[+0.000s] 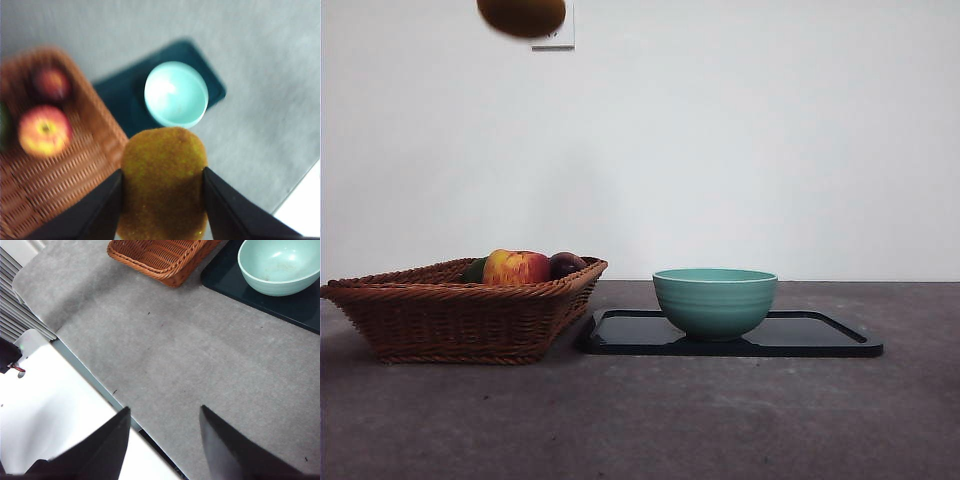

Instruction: Pick up the wifruite, put it on the bowl, pick up the plate, put it on desk

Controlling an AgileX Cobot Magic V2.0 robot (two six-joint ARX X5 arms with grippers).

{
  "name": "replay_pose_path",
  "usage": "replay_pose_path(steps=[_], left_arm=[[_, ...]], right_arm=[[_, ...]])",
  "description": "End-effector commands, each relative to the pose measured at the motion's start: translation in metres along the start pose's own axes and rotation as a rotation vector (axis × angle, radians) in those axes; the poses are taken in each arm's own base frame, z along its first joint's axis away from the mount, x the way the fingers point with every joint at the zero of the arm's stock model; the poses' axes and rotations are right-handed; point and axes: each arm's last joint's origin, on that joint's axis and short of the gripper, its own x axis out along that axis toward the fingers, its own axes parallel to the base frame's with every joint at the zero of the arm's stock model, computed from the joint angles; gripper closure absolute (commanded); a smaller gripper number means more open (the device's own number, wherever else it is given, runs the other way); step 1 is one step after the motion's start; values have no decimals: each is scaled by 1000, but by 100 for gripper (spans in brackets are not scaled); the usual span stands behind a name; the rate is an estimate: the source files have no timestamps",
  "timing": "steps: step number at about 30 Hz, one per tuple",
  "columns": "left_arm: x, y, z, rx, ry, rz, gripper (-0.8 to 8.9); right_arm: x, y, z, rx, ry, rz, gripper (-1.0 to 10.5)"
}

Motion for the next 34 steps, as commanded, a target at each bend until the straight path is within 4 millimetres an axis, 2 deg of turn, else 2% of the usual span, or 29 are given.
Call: replay_pose_path(steps=[1, 8, 17, 26, 34], left_arm=[[22, 8, -2, -34, 37, -6, 631], [75, 34, -27, -134, 122, 35, 631], [121, 57, -58, -215, 166, 243, 631], [161, 64, -84, -291, 102, 358, 631], [182, 59, -102, -305, 79, 443, 630]], right_arm=[[-1, 1, 2, -18, -10, 3, 727], [-1, 1, 2, -18, -10, 3, 726], [-1, 1, 2, -19, -11, 3, 726], [-1, 1, 2, -21, -11, 3, 726], [-1, 1, 3, -24, -18, 4, 726]])
